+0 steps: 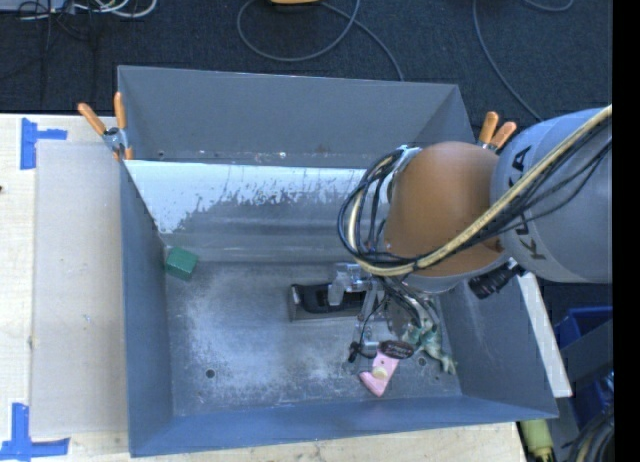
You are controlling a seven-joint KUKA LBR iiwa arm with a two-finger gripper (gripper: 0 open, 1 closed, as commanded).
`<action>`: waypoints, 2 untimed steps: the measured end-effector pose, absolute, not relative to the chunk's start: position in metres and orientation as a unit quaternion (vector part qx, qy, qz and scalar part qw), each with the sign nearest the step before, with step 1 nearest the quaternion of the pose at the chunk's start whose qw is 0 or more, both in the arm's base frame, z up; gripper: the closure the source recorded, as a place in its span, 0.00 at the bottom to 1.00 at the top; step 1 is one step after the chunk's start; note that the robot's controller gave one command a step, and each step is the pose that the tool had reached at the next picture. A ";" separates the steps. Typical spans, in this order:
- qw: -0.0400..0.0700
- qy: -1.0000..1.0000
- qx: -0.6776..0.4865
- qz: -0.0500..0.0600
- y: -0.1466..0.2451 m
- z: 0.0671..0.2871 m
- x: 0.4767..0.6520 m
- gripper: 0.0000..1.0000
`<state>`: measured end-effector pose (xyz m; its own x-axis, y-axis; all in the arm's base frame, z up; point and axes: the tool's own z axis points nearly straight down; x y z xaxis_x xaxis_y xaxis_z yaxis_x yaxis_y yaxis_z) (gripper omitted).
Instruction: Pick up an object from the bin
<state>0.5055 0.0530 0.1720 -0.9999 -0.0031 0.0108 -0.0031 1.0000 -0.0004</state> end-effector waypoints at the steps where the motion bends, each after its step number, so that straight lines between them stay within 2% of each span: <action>1: 0.001 -1.000 0.001 0.000 0.053 0.176 0.507 0.00; 2: 0.002 -1.000 -0.016 -0.001 0.039 0.159 0.547 0.00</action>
Offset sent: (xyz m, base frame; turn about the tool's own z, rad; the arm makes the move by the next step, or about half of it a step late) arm 0.0660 -0.0267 -0.0266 0.0586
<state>0.5465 0.0386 0.1594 -0.9995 0.0325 0.0033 0.0325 0.9995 0.0010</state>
